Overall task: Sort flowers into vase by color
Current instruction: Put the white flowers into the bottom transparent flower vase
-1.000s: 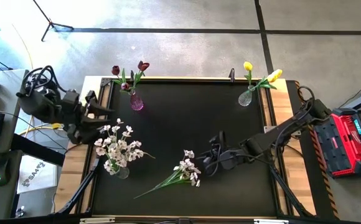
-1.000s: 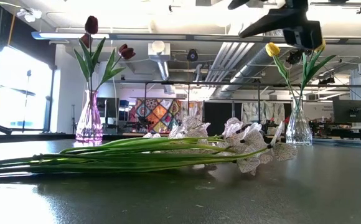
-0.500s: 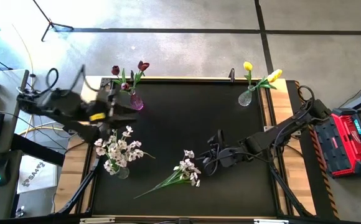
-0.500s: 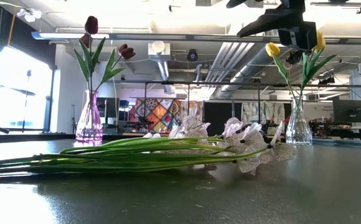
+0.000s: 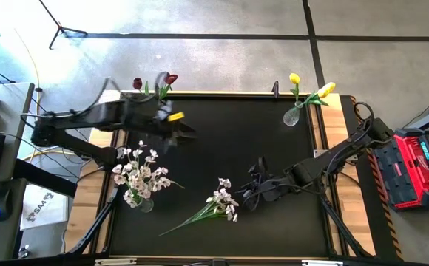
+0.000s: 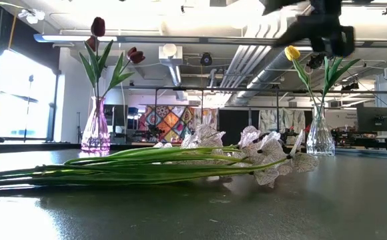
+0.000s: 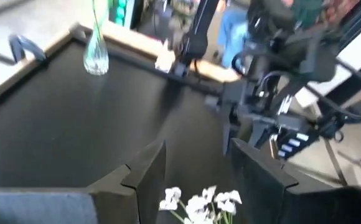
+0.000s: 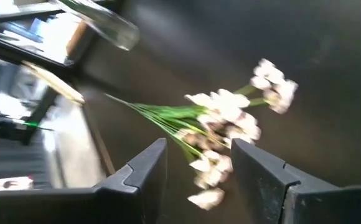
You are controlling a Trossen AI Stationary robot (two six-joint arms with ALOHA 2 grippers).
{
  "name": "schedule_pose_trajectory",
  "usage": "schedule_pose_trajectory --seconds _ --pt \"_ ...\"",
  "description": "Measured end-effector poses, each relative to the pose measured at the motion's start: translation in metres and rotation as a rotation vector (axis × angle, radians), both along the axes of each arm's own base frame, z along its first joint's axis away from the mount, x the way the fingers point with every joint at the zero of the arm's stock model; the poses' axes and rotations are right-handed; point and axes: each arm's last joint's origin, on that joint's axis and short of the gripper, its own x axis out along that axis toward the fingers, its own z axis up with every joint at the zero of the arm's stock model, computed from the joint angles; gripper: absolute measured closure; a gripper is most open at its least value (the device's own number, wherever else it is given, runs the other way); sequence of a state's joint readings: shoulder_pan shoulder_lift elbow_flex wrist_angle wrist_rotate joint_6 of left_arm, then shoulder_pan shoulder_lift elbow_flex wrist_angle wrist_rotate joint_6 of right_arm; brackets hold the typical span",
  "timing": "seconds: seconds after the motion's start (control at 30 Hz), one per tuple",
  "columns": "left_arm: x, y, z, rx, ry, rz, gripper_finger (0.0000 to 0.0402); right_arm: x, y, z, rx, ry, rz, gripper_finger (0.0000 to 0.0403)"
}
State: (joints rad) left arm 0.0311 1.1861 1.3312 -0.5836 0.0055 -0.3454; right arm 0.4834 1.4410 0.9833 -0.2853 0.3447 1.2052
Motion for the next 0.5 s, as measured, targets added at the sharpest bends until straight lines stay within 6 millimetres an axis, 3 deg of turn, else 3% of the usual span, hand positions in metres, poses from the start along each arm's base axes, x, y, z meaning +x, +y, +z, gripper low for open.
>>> schedule_pose_trajectory --seconds 0.27,0.5 --pt "0.033 0.012 -0.027 -0.01 0.11 -0.033 0.0236 -0.015 -0.006 -0.014 -0.096 0.212 0.028 0.0236" --pt "0.029 0.025 -0.025 -0.026 0.097 0.024 0.0236 0.006 0.003 -0.024 -0.383 0.107 0.441 0.0236"
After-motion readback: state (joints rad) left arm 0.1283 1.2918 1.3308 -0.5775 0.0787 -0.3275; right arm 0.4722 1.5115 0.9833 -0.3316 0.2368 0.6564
